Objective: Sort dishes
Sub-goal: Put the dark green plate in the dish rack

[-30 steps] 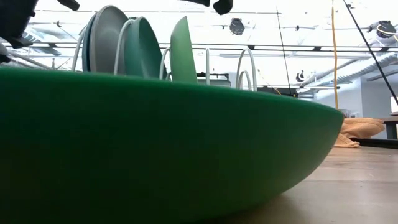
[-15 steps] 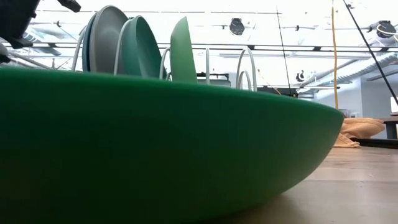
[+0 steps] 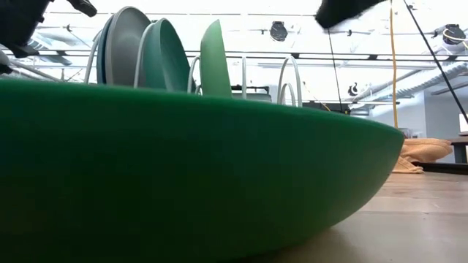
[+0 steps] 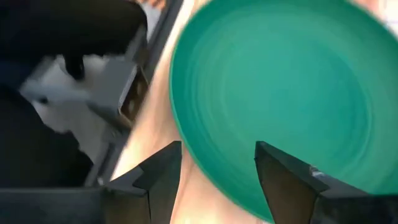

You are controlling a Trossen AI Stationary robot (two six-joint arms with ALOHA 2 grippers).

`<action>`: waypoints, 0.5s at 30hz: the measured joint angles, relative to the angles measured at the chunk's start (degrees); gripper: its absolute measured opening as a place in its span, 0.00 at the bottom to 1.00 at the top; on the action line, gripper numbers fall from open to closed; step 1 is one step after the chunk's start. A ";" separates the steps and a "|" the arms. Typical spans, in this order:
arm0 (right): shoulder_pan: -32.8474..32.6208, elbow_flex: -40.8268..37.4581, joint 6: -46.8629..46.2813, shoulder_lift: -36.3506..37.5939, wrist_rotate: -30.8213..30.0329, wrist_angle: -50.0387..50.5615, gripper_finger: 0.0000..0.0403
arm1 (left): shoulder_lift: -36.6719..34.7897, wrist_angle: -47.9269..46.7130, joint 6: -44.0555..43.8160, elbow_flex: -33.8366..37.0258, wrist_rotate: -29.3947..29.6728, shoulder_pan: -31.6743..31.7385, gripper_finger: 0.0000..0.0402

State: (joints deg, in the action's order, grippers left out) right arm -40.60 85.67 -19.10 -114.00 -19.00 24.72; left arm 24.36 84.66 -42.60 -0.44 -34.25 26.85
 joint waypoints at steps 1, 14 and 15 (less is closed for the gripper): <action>-0.18 0.00 0.27 -0.58 -0.04 0.38 0.49 | 0.00 -0.36 0.02 -0.01 0.04 0.01 0.38; 0.37 0.00 6.50 -6.21 4.36 -1.22 0.49 | 0.00 -2.97 1.50 -0.01 0.28 0.00 0.38; 0.37 0.00 7.15 -6.62 4.15 -1.53 0.49 | 0.00 -2.99 1.50 -0.01 0.30 0.00 0.38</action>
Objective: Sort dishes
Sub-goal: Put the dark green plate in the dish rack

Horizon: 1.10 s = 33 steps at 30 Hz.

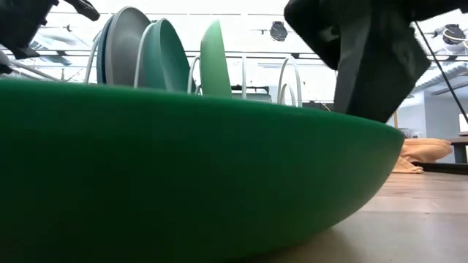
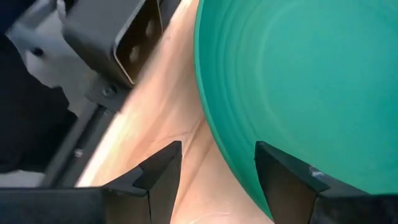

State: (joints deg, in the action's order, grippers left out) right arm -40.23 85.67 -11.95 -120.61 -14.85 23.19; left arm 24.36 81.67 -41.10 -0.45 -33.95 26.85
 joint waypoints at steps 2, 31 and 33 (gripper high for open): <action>0.03 0.00 1.69 -0.95 -0.54 -0.12 0.49 | 0.00 0.02 0.00 0.00 0.08 0.00 0.38; 0.34 -0.16 4.40 7.99 2.90 -2.85 0.01 | 0.00 0.06 -0.15 0.00 0.13 0.02 0.38; 0.20 -0.24 3.60 11.17 2.79 -5.72 0.01 | 0.00 0.04 -0.16 0.01 0.13 0.02 0.38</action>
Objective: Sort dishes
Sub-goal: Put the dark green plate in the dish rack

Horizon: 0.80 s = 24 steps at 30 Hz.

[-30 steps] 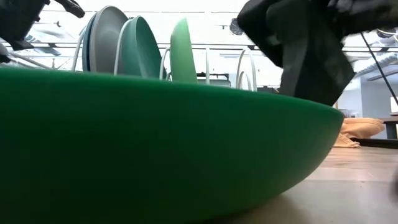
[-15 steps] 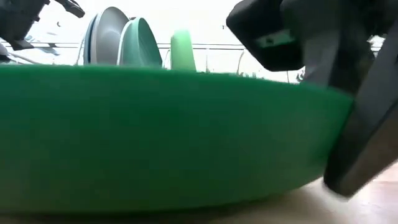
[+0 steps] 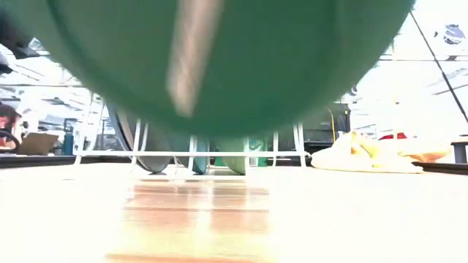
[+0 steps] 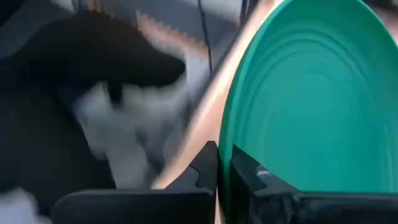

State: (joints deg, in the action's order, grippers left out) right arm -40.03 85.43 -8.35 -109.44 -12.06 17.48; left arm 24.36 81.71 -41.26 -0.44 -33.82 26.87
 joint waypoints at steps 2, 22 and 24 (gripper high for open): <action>-0.23 0.13 0.48 3.34 -0.86 -3.80 0.01 | 0.00 0.01 -0.01 0.01 0.00 -0.02 0.38; -3.48 -1.11 4.06 11.94 -60.68 -20.64 0.00 | 0.00 0.33 -0.30 -0.01 0.37 -0.02 0.38; -2.32 -2.27 2.88 11.42 -60.37 -23.29 0.00 | 0.00 0.31 -0.21 -0.01 0.45 0.00 0.38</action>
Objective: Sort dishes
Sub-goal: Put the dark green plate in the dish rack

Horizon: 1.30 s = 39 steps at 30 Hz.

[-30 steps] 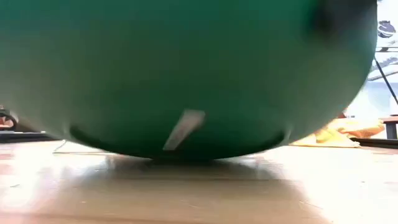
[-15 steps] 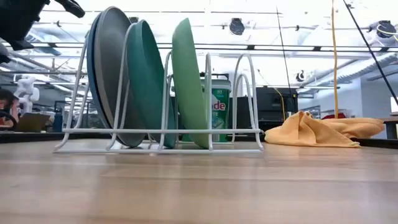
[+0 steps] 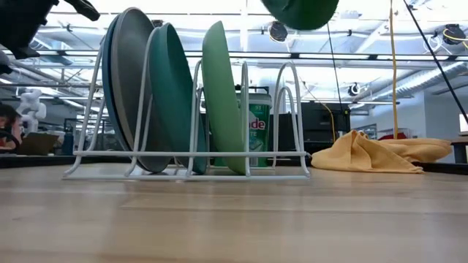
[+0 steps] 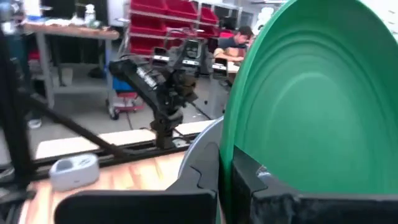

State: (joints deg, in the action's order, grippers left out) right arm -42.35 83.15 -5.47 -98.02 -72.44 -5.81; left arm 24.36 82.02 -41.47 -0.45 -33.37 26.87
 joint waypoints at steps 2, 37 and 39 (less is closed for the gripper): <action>1.44 -1.59 0.41 -0.52 0.38 -4.35 0.00 | 0.00 0.00 0.03 0.00 0.16 -0.02 0.38; 16.25 -38.58 3.25 1.81 17.16 -63.98 0.00 | 0.00 -0.28 0.33 0.00 0.25 -0.01 0.38; 16.58 -38.58 0.82 1.24 16.93 -62.29 0.00 | 0.00 -0.28 0.30 0.00 0.23 0.00 0.38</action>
State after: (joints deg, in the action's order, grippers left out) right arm -25.76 44.58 -4.65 -96.78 -55.50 -68.09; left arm 24.36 81.73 -41.17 -0.45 -33.15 26.87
